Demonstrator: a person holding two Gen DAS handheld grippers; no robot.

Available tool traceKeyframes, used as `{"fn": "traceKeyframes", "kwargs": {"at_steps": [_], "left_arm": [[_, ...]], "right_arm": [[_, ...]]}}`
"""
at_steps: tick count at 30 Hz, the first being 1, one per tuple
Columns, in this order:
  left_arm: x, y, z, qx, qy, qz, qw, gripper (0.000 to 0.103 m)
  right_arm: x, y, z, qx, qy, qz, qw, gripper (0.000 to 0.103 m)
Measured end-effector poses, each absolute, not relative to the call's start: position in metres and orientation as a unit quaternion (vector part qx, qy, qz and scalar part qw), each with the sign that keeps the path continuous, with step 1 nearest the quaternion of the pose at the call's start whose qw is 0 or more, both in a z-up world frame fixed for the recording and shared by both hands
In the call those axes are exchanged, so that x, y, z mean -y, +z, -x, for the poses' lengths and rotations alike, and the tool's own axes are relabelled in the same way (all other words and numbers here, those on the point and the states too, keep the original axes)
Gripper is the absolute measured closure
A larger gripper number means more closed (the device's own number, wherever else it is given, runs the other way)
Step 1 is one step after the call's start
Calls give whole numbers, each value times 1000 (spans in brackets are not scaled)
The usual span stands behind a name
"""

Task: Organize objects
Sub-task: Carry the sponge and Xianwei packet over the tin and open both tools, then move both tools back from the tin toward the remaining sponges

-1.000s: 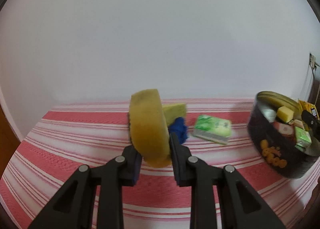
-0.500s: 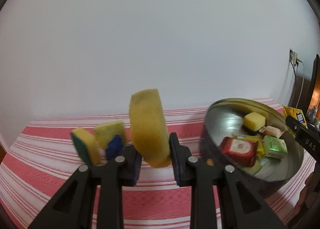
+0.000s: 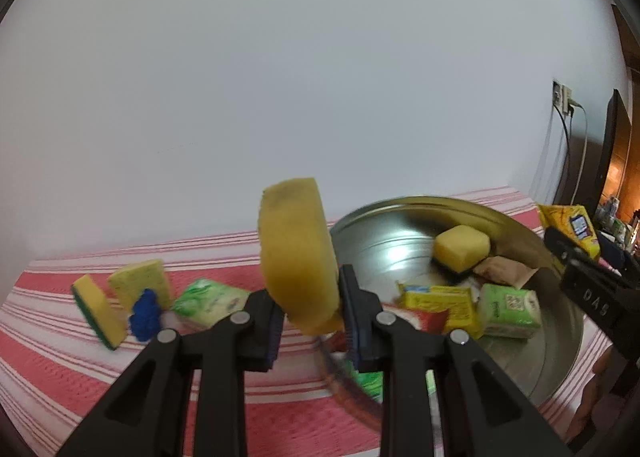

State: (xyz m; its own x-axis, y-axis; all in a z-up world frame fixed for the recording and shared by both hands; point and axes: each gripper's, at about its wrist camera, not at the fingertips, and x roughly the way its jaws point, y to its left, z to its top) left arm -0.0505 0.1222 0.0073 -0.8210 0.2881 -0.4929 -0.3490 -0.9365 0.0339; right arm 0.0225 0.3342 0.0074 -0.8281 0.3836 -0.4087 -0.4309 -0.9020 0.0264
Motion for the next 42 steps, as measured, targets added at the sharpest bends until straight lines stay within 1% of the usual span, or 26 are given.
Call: {"fn": "traceKeyframes", "kwargs": {"at_steps": [6,10,17,27,28,29,31,33,35,37,42], "left_arm": [[-151,2,55,-71,946,261,180,79],[-163,-3,58,-76,942,270,183,79],[-169,-12,63,-96,939,281,175,79],[-171,-22,74,-99,935,302,161,79],[-172,-23,74,-99,934,304,160,73],[-171,-24,75,-98,933,306,160,57],[-172,-23,72,-95,934,302,165,30],[-173,-19,65,-100,943,281,150,22],[-175,-14,58,-120,952,254,124,7],[-175,-11,54,-123,956,238,118,1],[-173,-7,48,-114,957,234,131,1]], "right_arm": [[-337,0,-13,-64,950,228,202,27],[-330,-2,-9,-50,951,235,195,27],[-324,-7,-6,-46,951,243,187,27],[-320,-13,-1,-44,952,247,176,27],[-319,-14,0,-49,952,250,169,27],[-320,-15,1,-55,952,254,162,27],[-320,-15,2,-57,952,255,158,26],[-320,-14,-1,-57,954,247,162,25],[-321,-13,-3,-62,955,238,165,24],[-324,-12,-5,-70,956,233,165,24],[-323,-12,-6,-76,957,227,163,24]]}}
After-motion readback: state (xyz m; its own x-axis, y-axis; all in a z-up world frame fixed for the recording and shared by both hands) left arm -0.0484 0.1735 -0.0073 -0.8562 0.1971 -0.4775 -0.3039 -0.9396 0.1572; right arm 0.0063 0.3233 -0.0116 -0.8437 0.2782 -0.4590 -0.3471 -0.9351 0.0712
